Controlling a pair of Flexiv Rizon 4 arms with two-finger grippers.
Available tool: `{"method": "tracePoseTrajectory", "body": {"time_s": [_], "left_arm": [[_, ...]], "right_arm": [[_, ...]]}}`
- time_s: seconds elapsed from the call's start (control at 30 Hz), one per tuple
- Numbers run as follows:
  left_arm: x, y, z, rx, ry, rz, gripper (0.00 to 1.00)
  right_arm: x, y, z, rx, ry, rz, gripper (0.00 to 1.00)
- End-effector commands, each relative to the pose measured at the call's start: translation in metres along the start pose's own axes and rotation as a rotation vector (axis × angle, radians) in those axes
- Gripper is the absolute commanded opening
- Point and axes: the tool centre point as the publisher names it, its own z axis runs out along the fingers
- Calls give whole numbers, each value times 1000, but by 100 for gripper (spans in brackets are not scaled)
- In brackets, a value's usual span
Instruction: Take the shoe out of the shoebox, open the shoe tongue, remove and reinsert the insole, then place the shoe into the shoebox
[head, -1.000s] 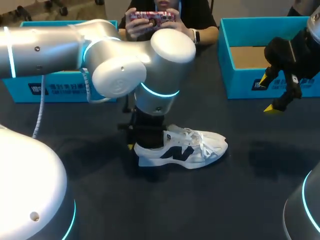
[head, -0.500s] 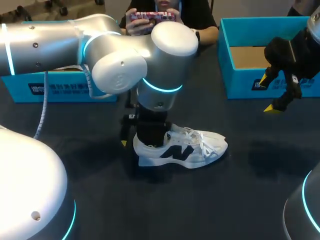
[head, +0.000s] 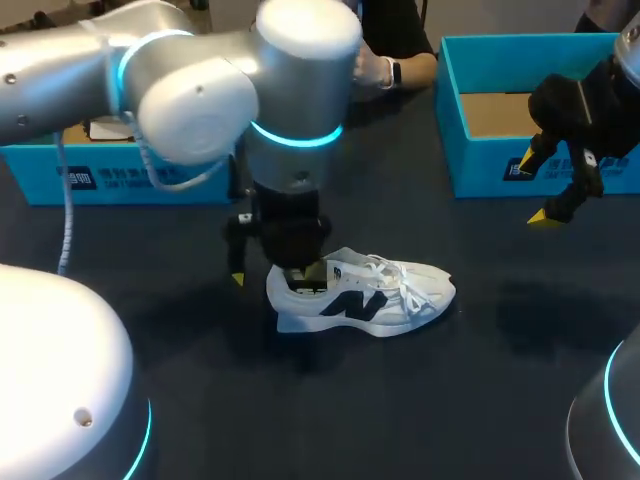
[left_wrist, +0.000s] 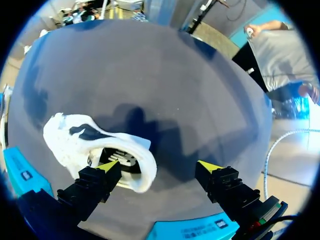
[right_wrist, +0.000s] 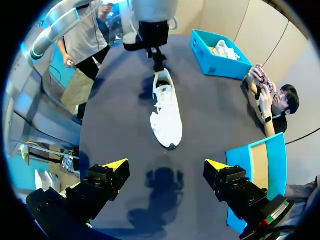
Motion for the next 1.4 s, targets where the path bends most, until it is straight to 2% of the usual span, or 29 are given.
{"method": "tracePoseTrajectory", "body": {"time_s": [0.03,0.13,0.27,0.57,0.83,0.97,1.07,1.13,1.4], "left_arm": [[23,-1,-15,9,-106,-32,100],[30,-4,-23,4,-134,-99,100],[40,-1,-30,54,-165,-191,100],[57,4,-28,154,-180,-307,100],[77,6,-33,147,-215,-410,100],[92,10,-34,189,-220,-456,100],[101,15,-33,219,-188,-478,100],[107,19,-33,199,-150,-470,100],[107,19,-33,199,-150,-470,100]], "right_arm": [[-1,0,1,2,1,1,100],[-1,0,1,2,1,1,100],[-1,0,1,2,1,1,100],[-1,0,1,2,1,1,100],[-1,0,1,2,1,1,100],[-1,0,1,2,1,1,100],[-1,0,1,2,1,1,100],[-1,0,1,2,1,1,100],[-1,0,1,2,1,1,100]]}}
